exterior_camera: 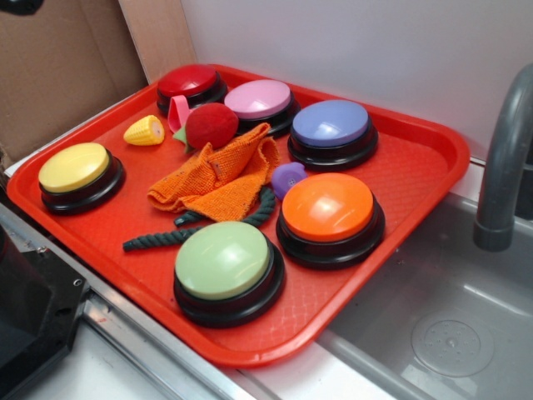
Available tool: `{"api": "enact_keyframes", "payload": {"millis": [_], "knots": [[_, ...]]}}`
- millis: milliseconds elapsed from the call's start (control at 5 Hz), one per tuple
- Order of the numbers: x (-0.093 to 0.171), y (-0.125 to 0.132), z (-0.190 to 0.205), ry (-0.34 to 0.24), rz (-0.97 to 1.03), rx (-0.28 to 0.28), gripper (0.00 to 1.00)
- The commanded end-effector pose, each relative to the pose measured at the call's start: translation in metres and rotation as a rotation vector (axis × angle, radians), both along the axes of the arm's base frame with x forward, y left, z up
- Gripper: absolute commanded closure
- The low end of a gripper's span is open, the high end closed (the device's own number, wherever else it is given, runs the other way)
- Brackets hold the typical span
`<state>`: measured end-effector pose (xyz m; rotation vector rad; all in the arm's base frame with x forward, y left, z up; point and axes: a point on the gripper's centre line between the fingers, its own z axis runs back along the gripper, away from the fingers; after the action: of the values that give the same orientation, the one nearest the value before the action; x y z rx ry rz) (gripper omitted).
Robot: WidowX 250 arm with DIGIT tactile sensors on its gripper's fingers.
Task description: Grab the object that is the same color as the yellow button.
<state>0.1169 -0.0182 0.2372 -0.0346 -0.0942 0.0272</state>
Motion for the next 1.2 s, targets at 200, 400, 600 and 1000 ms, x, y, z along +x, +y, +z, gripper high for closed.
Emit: {"api": "enact_keyframes", "payload": {"millis": [200,400,600,1000], "knots": [[0.014,0.018,-0.014,-0.067,-0.156,0.013,0.0],[0.027,0.034,-0.027,-0.09,-0.259,0.01,0.0],[0.042,0.068,-0.051,-0.122,-0.414,0.07,0.0],[0.079,0.114,-0.102,-0.104,-0.557,0.132,0.0]]}}
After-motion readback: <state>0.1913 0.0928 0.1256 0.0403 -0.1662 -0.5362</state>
